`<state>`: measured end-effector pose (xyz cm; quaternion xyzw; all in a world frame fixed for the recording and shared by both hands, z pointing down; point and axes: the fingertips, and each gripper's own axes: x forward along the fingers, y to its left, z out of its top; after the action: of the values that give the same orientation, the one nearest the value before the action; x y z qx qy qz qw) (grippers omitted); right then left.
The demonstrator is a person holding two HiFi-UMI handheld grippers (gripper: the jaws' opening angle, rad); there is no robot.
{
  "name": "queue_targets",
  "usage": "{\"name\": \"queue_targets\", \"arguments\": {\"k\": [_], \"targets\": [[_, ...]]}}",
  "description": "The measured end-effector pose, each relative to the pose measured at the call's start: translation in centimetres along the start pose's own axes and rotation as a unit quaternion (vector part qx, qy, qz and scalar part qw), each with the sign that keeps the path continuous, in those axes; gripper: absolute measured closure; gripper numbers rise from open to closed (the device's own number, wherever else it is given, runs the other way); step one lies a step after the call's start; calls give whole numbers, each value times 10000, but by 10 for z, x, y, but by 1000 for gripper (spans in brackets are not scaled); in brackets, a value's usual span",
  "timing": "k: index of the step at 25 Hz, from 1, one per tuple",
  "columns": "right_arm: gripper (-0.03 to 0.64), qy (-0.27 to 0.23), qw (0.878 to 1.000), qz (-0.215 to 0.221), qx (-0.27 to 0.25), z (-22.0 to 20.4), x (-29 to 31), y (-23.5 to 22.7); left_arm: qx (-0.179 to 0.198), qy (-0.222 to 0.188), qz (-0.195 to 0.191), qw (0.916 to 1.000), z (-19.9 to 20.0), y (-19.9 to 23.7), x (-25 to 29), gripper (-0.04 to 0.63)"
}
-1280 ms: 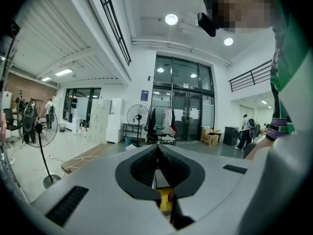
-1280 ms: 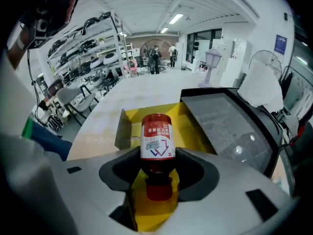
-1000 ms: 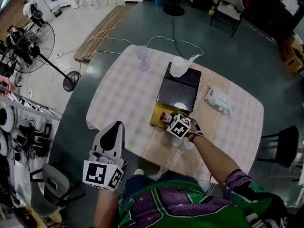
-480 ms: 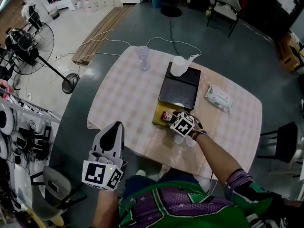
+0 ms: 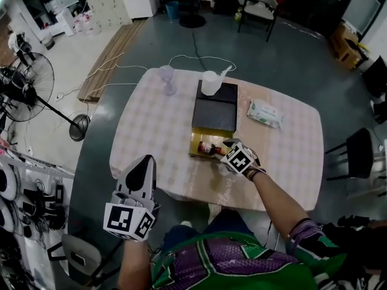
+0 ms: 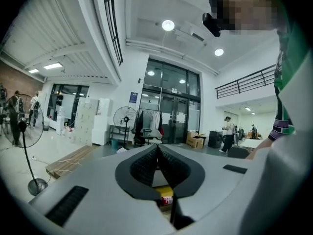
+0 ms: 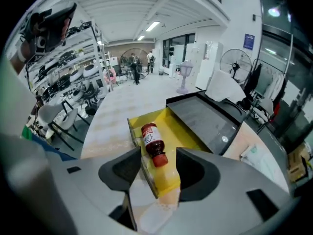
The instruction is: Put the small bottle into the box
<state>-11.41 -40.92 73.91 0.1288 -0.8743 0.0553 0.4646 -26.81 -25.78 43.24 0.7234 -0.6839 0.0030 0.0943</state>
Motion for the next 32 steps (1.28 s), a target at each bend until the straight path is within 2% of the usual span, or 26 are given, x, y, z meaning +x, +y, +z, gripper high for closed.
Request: {"name": "queue_targets", "arguments": {"k": [6,13,16,23,32], "targets": [[387,-508,9935,-396,941,-10,-40,5,71,-33,-427,9991,3,-9,-9,572],[388,-1043,9718,-1020,1850,-37,-85,22,169,-95,-916,9956,1,-17,-24,572],[390,-1229,9582,-1402,2170,-53,-111,33,183,-138,-1117,9935,1,-19,-32,572],[390,-1776,9176,-2183,2807,-82,-179,78,313,-161,-1483,9883,-4,-20,-56,572],[391,-2499,8790,-2948,2793,-71,-289,128,252,-204,-1776,9836,11,-29,-73,572]]}}
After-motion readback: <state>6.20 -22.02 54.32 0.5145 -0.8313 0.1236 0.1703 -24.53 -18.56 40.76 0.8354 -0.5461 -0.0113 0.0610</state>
